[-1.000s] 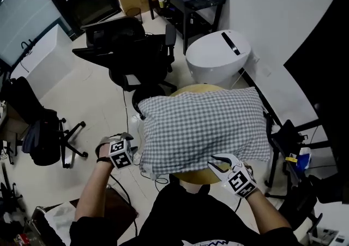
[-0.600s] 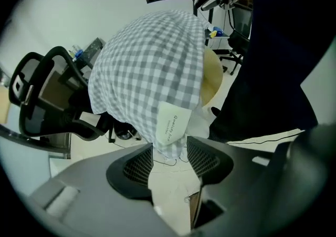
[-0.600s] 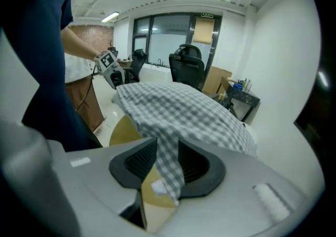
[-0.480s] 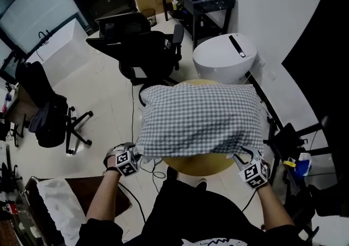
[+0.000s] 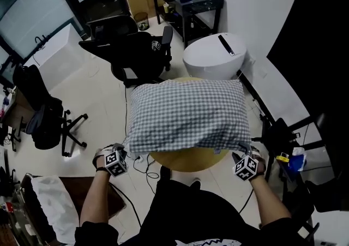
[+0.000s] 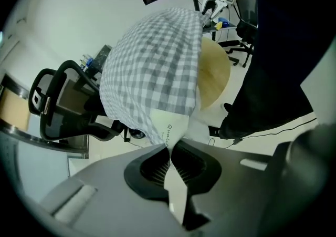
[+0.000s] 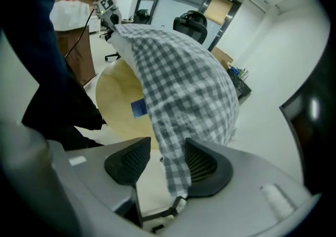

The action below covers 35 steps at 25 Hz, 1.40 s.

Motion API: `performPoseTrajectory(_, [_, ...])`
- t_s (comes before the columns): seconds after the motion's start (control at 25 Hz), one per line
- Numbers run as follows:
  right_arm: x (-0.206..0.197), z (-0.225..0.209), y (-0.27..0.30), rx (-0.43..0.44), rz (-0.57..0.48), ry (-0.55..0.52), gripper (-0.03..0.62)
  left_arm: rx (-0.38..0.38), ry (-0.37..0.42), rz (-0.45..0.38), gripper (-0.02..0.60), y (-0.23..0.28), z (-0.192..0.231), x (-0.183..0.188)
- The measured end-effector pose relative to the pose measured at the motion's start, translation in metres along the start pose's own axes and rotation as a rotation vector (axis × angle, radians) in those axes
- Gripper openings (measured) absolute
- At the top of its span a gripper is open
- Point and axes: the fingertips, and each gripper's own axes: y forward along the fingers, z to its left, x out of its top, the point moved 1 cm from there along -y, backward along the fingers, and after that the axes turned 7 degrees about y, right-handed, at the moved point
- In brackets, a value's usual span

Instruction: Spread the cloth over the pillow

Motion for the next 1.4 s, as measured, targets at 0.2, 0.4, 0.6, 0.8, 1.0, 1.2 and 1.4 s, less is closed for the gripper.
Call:
performPoseTrajectory(0.2, [-0.016,-0.007,0.017,-0.096,0.049,-0.199,0.216,0.049,0.003,0.010,0.000,-0.028,0.002,-0.003])
performPoseTrajectory(0.4, [-0.012,-0.012,0.010,-0.145,0.011,-0.259,0.050,0.074,-0.008,0.027,0.000,-0.039,0.001,-0.007])
performPoseTrajectory(0.6, [-0.010,-0.024,-0.029,-0.174,-0.072,-0.246,0.012,0.109,0.015,0.030,0.000,-0.056,0.004,-0.006])
performPoseTrajectory(0.8, [-0.011,-0.035,-0.067,-0.219,-0.129,-0.257,0.011,0.140,0.087,0.051,0.000,-0.086,-0.005,-0.007])
performPoseTrajectory(1.0, [-0.022,-0.032,-0.076,-0.210,-0.127,-0.242,0.011,0.114,0.099,0.061,0.000,-0.081,-0.037,-0.007])
performPoseTrajectory(1.2, [-0.037,-0.024,-0.054,-0.164,-0.092,-0.191,0.012,0.037,0.090,0.071,0.000,-0.039,-0.072,-0.010])
performPoseTrajectory(1.4, [-0.046,-0.013,-0.024,-0.118,-0.053,-0.185,0.012,-0.003,0.062,0.090,0.000,0.003,-0.076,-0.012])
